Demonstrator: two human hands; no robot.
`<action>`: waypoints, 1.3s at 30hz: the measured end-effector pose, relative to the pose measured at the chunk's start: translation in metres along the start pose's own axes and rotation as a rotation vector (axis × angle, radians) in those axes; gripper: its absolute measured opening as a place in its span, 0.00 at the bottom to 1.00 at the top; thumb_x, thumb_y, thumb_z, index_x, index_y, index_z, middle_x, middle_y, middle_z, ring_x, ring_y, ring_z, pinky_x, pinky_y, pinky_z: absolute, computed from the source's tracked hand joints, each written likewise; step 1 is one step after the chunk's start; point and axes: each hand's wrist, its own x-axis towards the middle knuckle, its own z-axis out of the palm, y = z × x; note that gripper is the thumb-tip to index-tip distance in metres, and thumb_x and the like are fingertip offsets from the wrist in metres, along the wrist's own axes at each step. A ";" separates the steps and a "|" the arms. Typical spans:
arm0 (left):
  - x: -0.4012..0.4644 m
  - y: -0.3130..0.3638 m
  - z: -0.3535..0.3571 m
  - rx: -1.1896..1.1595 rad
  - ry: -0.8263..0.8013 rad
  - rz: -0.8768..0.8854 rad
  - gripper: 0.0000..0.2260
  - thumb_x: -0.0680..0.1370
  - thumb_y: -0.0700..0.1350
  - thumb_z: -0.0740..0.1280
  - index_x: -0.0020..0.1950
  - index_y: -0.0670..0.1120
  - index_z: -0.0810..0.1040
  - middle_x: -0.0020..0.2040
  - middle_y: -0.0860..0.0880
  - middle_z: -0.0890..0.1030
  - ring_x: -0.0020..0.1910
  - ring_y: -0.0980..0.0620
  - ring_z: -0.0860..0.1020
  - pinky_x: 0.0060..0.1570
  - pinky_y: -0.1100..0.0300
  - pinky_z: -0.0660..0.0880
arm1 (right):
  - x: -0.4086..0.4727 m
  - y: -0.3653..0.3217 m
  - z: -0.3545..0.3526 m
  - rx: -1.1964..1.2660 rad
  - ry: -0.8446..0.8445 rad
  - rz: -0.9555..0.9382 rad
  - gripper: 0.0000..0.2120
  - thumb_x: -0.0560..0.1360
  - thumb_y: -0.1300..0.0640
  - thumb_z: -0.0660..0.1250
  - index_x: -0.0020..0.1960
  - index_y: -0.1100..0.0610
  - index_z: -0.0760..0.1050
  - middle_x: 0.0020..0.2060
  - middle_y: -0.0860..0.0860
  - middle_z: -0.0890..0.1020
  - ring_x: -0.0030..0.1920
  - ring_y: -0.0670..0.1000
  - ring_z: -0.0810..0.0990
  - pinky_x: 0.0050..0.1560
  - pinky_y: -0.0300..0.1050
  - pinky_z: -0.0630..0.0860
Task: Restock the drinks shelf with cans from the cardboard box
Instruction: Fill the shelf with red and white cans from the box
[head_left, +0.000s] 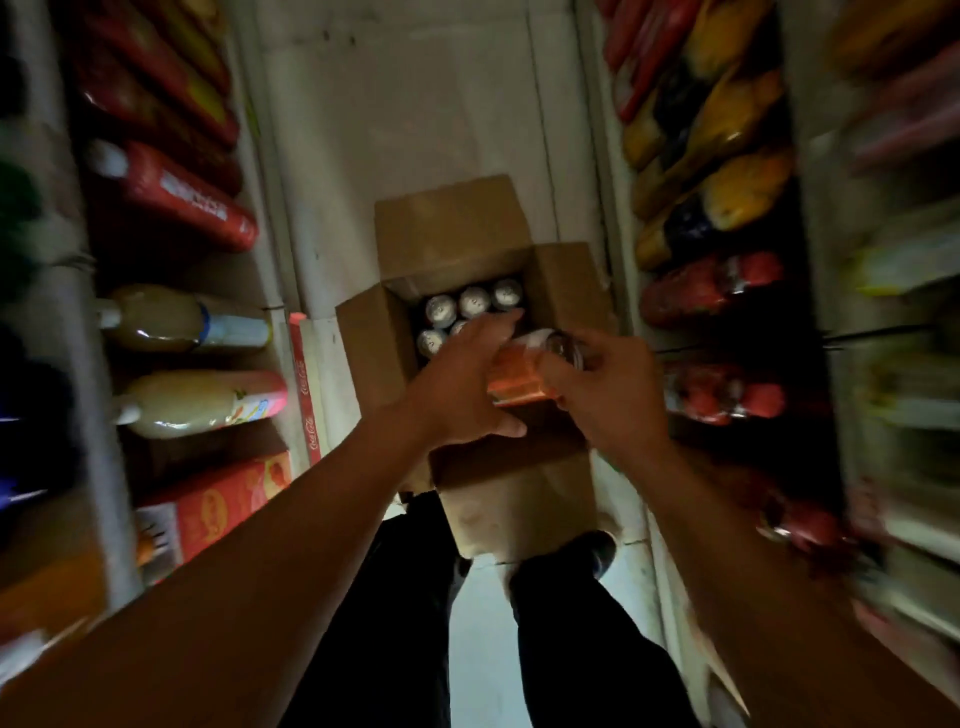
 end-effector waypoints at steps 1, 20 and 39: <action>-0.011 0.034 -0.016 0.037 0.002 0.053 0.48 0.59 0.49 0.83 0.74 0.48 0.65 0.68 0.51 0.72 0.65 0.52 0.71 0.64 0.65 0.63 | -0.016 -0.031 -0.030 -0.028 0.018 -0.004 0.05 0.71 0.48 0.73 0.39 0.48 0.81 0.30 0.45 0.82 0.34 0.41 0.81 0.35 0.39 0.76; -0.214 0.510 -0.132 -0.153 -0.261 0.875 0.43 0.55 0.53 0.83 0.66 0.58 0.67 0.60 0.56 0.79 0.59 0.56 0.79 0.58 0.50 0.78 | -0.317 -0.326 -0.364 0.247 0.957 -0.211 0.29 0.58 0.52 0.84 0.56 0.48 0.79 0.44 0.42 0.85 0.45 0.40 0.84 0.46 0.39 0.81; -0.228 0.612 -0.038 0.030 -0.373 1.120 0.37 0.66 0.43 0.80 0.68 0.59 0.65 0.62 0.59 0.76 0.61 0.65 0.76 0.56 0.73 0.72 | -0.371 -0.237 -0.446 0.254 1.095 -0.117 0.25 0.60 0.56 0.84 0.54 0.54 0.80 0.43 0.47 0.85 0.42 0.46 0.83 0.42 0.42 0.80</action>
